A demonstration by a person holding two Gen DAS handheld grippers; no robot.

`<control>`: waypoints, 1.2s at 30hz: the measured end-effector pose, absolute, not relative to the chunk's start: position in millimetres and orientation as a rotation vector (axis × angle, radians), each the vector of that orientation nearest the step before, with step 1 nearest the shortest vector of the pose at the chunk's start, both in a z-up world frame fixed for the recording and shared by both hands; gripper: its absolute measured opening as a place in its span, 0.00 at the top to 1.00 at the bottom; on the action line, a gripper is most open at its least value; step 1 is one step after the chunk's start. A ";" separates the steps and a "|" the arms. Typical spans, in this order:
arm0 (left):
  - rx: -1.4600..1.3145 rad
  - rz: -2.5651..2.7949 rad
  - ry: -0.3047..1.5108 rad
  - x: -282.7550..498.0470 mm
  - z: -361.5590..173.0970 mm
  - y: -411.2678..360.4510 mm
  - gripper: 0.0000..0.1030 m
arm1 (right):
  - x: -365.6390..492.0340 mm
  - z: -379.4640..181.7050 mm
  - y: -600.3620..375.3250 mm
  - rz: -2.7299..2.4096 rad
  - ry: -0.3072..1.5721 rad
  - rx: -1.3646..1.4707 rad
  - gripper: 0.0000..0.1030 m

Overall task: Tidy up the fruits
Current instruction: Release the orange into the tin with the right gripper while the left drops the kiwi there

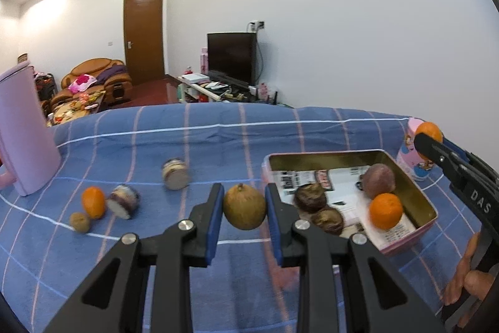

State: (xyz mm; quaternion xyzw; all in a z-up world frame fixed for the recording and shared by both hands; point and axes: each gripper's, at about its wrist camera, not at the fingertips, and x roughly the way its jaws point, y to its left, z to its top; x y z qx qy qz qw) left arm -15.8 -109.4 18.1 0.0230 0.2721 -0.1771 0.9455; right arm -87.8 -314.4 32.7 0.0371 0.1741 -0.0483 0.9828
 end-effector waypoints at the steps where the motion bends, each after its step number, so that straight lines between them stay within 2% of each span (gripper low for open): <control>1: 0.049 -0.374 0.555 -16.0 18.4 -115.9 0.72 | -88.2 33.4 -319.1 -0.108 0.348 0.075 0.61; 15: 0.064 -0.482 0.604 -9.4 9.3 -191.9 0.72 | -84.2 34.5 -357.6 -0.179 0.350 0.105 0.61; 27: 0.131 -0.430 0.613 -7.7 2.8 -197.0 0.72 | -36.3 12.0 -326.1 -0.070 0.487 0.053 0.61; 36: 0.134 -0.420 0.648 -2.8 -1.7 -197.4 0.72 | -30.9 2.2 -322.2 -0.010 0.537 0.056 0.61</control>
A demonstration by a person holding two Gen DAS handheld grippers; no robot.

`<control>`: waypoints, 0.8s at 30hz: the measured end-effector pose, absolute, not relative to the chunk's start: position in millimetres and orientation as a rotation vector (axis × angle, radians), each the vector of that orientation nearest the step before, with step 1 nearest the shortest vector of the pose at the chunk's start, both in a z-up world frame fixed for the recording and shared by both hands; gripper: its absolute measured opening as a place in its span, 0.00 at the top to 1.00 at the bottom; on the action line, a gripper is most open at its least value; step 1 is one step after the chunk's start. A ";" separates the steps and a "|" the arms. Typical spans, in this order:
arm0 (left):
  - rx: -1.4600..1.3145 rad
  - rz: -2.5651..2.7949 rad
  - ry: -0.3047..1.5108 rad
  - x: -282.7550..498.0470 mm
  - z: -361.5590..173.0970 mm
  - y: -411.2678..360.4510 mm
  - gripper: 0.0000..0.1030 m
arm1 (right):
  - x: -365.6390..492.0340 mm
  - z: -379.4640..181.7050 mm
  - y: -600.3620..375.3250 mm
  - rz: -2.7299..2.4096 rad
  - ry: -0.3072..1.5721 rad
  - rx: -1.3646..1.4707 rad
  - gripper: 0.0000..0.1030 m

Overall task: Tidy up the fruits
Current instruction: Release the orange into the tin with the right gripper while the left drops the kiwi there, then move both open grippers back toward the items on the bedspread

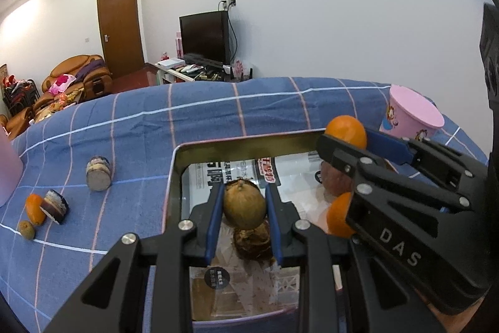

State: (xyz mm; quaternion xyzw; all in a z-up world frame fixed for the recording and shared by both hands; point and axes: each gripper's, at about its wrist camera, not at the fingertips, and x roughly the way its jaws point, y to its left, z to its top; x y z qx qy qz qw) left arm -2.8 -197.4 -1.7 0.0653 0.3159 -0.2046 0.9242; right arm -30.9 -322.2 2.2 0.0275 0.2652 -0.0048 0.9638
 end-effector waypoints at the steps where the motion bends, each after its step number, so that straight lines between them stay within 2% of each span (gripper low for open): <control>1: 0.135 -0.421 0.649 -2.5 -1.9 -197.4 0.72 | -31.3 2.2 -322.8 -0.002 0.541 0.060 0.61; 5: 0.140 -0.424 0.642 -3.9 -1.7 -198.0 0.72 | -33.6 2.2 -325.1 0.020 0.532 0.089 0.59; 6: 0.141 -0.425 0.641 -3.6 -0.9 -198.1 0.72 | -35.3 2.9 -325.6 0.021 0.526 0.095 0.52; 7: 0.141 -0.425 0.639 -4.6 -0.6 -197.5 0.70 | -36.5 3.3 -325.4 0.018 0.523 0.100 0.35; 8: 0.141 -0.424 0.635 -5.3 -0.2 -197.3 0.68 | -38.2 3.6 -326.1 0.011 0.518 0.105 0.26; 9: 0.142 -0.420 0.631 -6.3 0.1 -197.1 0.60 | -40.6 4.5 -326.7 0.007 0.507 0.110 0.17; 12: 0.128 -0.424 0.596 -13.3 3.9 -194.3 0.25 | -48.2 9.6 -327.1 0.004 0.467 0.114 0.17; 14: 0.103 -0.433 0.556 -19.9 8.2 -190.8 0.18 | -56.4 15.8 -328.0 -0.030 0.419 0.108 0.17; 16: 0.092 -0.439 0.521 -24.9 12.1 -188.6 0.08 | -65.1 22.9 -330.1 -0.080 0.365 0.096 0.17; 20: 0.095 -0.378 0.451 -30.5 19.3 -183.3 0.05 | -77.2 28.1 -338.8 -0.188 0.312 0.086 0.17; 24: 0.069 -0.340 0.469 -26.3 17.4 -172.2 0.03 | -79.1 26.9 -348.2 -0.222 0.313 0.125 0.17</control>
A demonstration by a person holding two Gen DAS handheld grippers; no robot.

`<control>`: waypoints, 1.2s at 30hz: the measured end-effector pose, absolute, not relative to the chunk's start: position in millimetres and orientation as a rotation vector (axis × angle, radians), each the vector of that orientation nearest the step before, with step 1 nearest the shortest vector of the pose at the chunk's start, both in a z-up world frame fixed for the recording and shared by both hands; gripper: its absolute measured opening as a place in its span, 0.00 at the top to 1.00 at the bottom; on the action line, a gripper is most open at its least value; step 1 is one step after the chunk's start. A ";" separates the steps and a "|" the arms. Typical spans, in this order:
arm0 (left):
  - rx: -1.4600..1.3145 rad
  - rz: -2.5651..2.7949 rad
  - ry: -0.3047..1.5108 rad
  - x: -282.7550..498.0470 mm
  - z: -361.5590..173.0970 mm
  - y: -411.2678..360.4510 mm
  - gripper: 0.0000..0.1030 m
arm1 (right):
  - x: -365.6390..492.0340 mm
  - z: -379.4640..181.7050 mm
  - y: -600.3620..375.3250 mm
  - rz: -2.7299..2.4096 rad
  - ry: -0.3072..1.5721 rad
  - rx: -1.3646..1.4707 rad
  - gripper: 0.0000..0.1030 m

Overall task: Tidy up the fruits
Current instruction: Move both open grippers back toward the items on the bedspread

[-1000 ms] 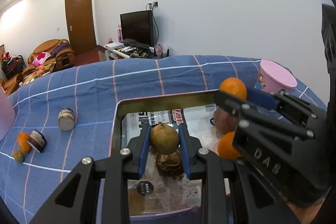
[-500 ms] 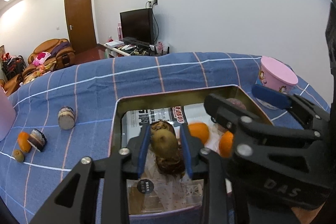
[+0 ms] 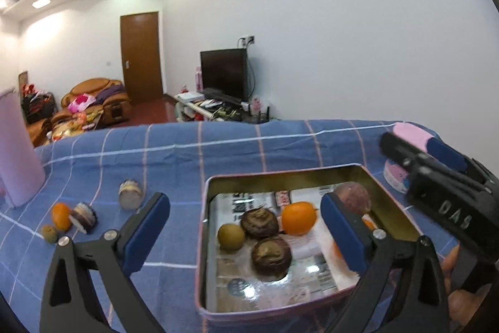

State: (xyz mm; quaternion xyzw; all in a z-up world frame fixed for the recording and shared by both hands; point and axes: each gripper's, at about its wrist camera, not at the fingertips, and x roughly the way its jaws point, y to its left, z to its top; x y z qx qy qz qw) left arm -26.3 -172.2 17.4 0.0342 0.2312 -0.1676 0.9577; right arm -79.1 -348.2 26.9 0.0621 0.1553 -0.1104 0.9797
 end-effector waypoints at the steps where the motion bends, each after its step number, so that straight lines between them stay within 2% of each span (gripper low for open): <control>1: 0.065 -0.333 0.475 -25.2 16.3 -168.3 0.03 | -79.5 27.1 -349.5 -0.224 0.309 0.130 0.17; 18: 0.192 -0.228 0.413 -31.8 15.2 -108.0 0.03 | -101.7 23.1 -313.5 -0.257 0.281 0.072 0.17; 23: 0.192 -0.222 0.419 -29.4 15.2 -89.2 0.00 | -106.2 21.8 -302.8 -0.270 0.289 0.096 0.17; 36: 0.187 -0.194 0.450 -12.1 10.6 -50.8 0.00 | -88.9 17.8 -251.3 -0.202 0.322 0.145 0.17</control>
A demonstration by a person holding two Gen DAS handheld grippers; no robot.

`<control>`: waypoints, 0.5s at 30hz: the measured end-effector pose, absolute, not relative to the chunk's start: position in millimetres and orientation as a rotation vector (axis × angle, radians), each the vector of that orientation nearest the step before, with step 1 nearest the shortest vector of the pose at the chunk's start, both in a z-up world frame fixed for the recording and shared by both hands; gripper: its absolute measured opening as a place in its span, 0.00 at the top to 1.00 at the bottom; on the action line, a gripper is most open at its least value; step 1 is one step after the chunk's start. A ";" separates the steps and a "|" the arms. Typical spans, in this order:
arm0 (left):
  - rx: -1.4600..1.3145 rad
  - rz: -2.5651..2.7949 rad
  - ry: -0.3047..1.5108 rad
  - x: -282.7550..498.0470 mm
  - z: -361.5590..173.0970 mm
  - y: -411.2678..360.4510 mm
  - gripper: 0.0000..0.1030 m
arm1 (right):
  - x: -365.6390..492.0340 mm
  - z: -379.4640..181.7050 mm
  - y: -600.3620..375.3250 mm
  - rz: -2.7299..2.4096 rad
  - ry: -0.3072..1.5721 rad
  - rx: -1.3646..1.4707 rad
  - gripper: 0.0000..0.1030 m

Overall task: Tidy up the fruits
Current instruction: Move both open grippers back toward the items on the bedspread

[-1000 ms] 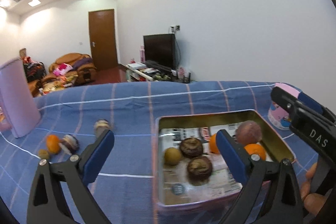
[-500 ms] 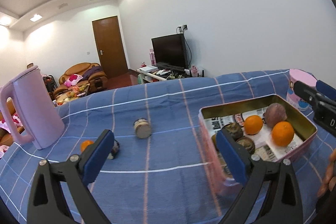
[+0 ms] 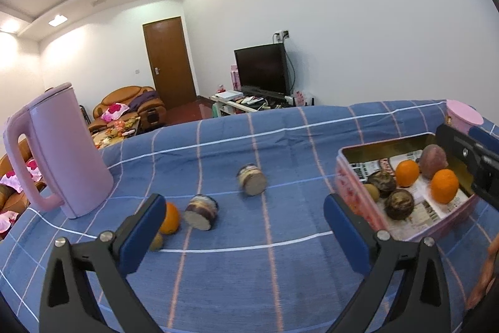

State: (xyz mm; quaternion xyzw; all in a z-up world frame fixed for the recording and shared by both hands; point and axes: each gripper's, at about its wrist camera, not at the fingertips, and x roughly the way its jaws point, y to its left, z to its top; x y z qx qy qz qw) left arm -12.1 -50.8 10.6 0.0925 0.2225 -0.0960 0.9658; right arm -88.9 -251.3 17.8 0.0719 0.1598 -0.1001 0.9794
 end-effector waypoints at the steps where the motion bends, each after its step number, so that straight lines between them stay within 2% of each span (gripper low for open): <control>1: 0.182 -0.191 0.454 -9.8 10.2 -46.7 0.00 | -86.8 17.7 -246.0 -0.199 0.324 0.138 0.17; 15: 0.173 -0.038 0.490 32.3 5.8 33.3 0.00 | -53.8 15.7 -183.8 -0.091 0.345 0.170 0.17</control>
